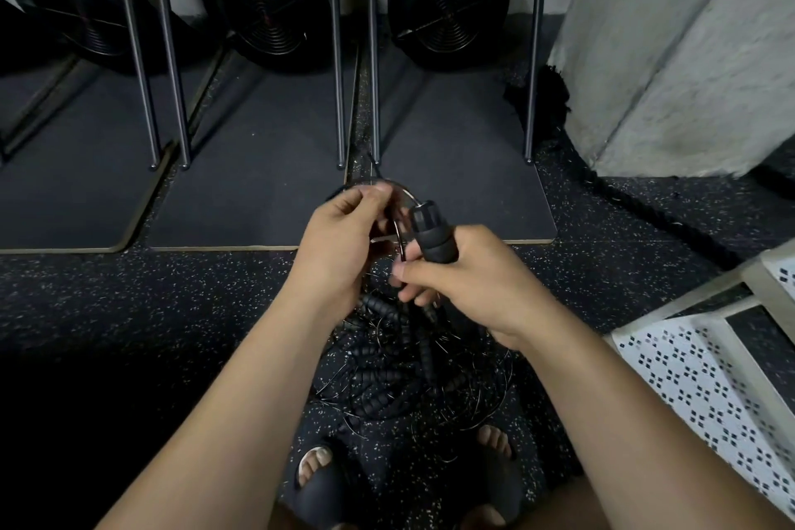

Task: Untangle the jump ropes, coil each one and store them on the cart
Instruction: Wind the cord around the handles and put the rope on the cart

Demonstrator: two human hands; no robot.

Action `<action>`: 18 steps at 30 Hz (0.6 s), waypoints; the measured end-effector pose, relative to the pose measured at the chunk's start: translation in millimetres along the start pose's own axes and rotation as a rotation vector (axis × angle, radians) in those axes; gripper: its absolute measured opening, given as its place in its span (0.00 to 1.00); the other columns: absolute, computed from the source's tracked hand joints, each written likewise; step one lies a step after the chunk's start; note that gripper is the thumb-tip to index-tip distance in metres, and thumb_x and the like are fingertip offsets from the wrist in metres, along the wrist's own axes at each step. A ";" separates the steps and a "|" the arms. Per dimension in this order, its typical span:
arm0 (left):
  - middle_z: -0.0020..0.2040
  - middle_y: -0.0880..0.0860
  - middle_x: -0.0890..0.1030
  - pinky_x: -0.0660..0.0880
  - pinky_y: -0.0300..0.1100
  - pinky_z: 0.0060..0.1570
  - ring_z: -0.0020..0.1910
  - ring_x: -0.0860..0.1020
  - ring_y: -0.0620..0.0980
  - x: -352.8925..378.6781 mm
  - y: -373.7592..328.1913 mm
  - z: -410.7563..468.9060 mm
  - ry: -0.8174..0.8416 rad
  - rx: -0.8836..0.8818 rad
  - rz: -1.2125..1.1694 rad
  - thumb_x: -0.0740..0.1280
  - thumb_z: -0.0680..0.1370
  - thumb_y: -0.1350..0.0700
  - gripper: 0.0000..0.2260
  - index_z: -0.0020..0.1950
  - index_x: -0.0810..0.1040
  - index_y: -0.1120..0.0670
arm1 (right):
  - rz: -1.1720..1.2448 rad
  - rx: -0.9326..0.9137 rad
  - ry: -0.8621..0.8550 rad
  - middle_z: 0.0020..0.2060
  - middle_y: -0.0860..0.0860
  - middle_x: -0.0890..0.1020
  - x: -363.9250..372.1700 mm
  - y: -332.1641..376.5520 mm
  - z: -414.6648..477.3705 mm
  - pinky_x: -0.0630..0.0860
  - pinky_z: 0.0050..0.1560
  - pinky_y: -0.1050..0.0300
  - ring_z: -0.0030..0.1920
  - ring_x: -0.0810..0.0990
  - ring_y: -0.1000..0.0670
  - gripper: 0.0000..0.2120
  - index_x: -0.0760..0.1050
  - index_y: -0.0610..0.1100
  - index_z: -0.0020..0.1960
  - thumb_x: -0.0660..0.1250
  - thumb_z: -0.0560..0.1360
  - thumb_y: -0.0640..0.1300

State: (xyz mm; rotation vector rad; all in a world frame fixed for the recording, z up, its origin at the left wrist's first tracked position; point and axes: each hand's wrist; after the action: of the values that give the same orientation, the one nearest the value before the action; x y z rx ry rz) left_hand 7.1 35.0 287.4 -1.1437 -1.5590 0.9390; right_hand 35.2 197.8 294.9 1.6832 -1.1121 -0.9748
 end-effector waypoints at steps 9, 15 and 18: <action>0.48 0.51 0.88 0.74 0.47 0.51 0.48 0.84 0.47 8.4 14.4 -10.0 0.355 -0.083 0.428 0.62 0.88 0.48 0.13 0.56 0.84 0.52 | 0.504 -0.101 -0.236 0.44 0.40 0.88 -33.6 23.5 -0.9 0.80 0.36 0.58 0.38 0.83 0.48 0.04 0.80 0.40 0.47 0.73 0.79 0.35; 0.45 0.46 0.86 0.78 0.52 0.58 0.47 0.81 0.44 9.9 24.8 -13.9 0.470 0.013 0.609 0.67 0.86 0.47 0.11 0.51 0.85 0.51 | 0.660 -0.111 -0.370 0.46 0.41 0.88 -57.5 20.5 5.0 0.80 0.39 0.61 0.40 0.85 0.51 0.04 0.80 0.42 0.48 0.74 0.79 0.36; 0.44 0.48 0.84 0.78 0.46 0.54 0.43 0.78 0.42 5.7 33.1 -9.8 0.474 0.087 0.830 0.69 0.85 0.47 0.08 0.49 0.84 0.46 | 0.716 -0.094 -0.393 0.48 0.40 0.88 -64.4 16.6 7.9 0.81 0.40 0.61 0.41 0.86 0.50 0.04 0.80 0.41 0.49 0.74 0.78 0.37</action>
State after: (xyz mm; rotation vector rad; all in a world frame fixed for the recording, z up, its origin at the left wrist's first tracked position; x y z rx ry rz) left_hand 23.6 49.8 260.4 -1.8368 -0.6330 1.1229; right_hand 4.6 253.1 317.1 0.9019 -1.7313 -0.8708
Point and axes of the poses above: each hand's wrist, its own z-axis towards the middle knuckle, its own x-axis out of the palm, y = z × x
